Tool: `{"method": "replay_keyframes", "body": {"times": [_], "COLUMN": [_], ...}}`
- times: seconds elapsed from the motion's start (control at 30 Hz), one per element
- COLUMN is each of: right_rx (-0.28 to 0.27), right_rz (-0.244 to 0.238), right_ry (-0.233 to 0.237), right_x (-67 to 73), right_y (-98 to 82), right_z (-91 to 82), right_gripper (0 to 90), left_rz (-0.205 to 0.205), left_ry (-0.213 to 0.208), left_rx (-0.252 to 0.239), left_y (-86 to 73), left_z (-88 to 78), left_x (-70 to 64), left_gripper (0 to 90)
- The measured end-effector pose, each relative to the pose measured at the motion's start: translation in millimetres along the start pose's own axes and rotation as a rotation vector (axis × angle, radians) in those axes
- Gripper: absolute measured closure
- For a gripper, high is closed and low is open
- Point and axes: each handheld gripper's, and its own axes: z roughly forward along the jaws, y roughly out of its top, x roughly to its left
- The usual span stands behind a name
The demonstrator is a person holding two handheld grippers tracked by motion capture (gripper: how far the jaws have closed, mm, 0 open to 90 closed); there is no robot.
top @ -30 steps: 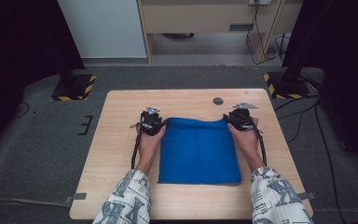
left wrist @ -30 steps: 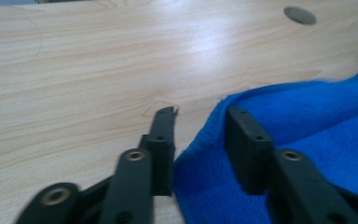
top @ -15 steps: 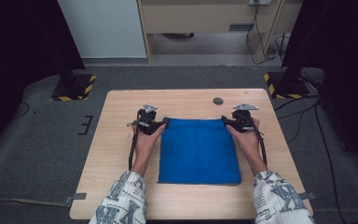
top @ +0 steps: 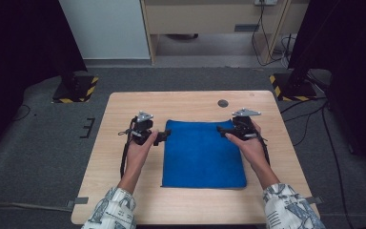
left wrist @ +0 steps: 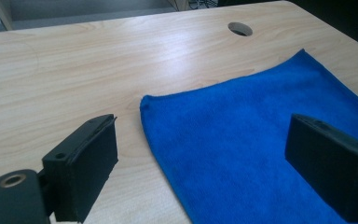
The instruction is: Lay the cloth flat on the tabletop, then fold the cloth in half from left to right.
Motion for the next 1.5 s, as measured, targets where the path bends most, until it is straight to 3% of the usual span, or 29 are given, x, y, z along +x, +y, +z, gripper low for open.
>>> {"method": "replay_keyframes", "body": {"times": [0.07, 0.23, 0.27, 0.33, 0.5, 0.53, 0.7, 0.8, 0.9, 0.97, 1.0, 1.07, 1.23, 1.27, 1.3, 1.47, 1.5], "right_rx": [-0.003, 0.007, 0.012, 0.017, 0.031, 0.035, 0.045, 0.050, 0.066, 0.082, 0.082, 0.105, 0.127, 0.131, 0.131, 0.121, 0.121], "right_rz": [-0.010, -0.025, -0.032, -0.050, -0.083, -0.086, -0.168, -0.209, -0.238, -0.258, -0.258, -0.293, -0.317, -0.326, -0.326, -0.355, -0.355], "right_ry": [0.017, 0.096, 0.125, 0.146, 0.190, 0.200, 0.234, 0.278, 0.311, 0.339, 0.339, 0.364, 0.395, 0.425, 0.425, 0.445, 0.445], "right_x": [6.3, 24.5, 29.8, 37.5, 61.0, 66.3, 93.0, 111.7, 127.1, 138.2, 138.2, 155.9, 172.1, 179.1, 179.1, 196.1, 196.1], "right_y": [-1.5, -3.0, -3.1, -3.0, -3.1, -3.5, -5.3, -7.9, -12.3, -16.0, -16.0, -22.8, -30.0, -33.1, -33.1, -42.9, -42.9], "right_z": [0.0, 0.3, 0.5, 0.6, 0.8, 0.7, -0.4, 0.3, 2.1, 3.2, 3.2, 5.0, 7.0, 6.8, 6.8, 4.3, 4.3], "right_gripper": [13.7, 12.7, 12.9, 14.9, 20.8, 21.6, 25.6, 30.3, 32.7, 34.7, 34.7, 35.7, 34.0, 36.0, 36.0, 55.3, 55.3], "left_rz": [0.001, 0.021, 0.020, 0.039, 0.037, 0.040, 0.044, 0.052, 0.037, 0.028, 0.028, 0.012, 0.010, 0.005, 0.005, 0.001, 0.001], "left_ry": [-0.018, -0.014, -0.010, 0.004, 0.022, 0.050, 0.104, 0.139, 0.137, 0.162, 0.162, 0.153, 0.156, 0.152, 0.152, 0.155, 0.155], "left_rx": [0.006, 0.011, 0.011, 0.032, 0.040, 0.045, 0.034, 0.041, 0.042, 0.030, 0.030, 0.043, 0.082, 0.083, 0.083, 0.087, 0.087], "left_y": [-5.7, -20.1, -21.4, -22.6, -25.4, -27.0, -29.8, -33.2, -37.9, -40.7, -40.7, -44.8, -50.9, -51.6, -51.6, -53.6, -53.6], "left_z": [0.0, 0.6, 0.8, 0.3, -2.2, -4.1, -11.2, -12.8, -14.4, -16.2, -16.2, -16.4, -14.4, -14.3, -14.3, -14.6, -14.6], "left_x": [1.7, 3.5, 3.6, 5.0, 8.0, 10.6, 20.3, 24.7, 30.6, 34.6, 34.6, 39.6, 43.8, 45.0, 45.0, 48.3, 48.3], "left_gripper": [7.0, 7.0, 7.0, 7.0, 7.5, 7.5, 7.7, 8.0, 8.2, 8.9, 9.1, 9.0, 8.9, 8.9, 8.9, 8.9, 8.9]}}
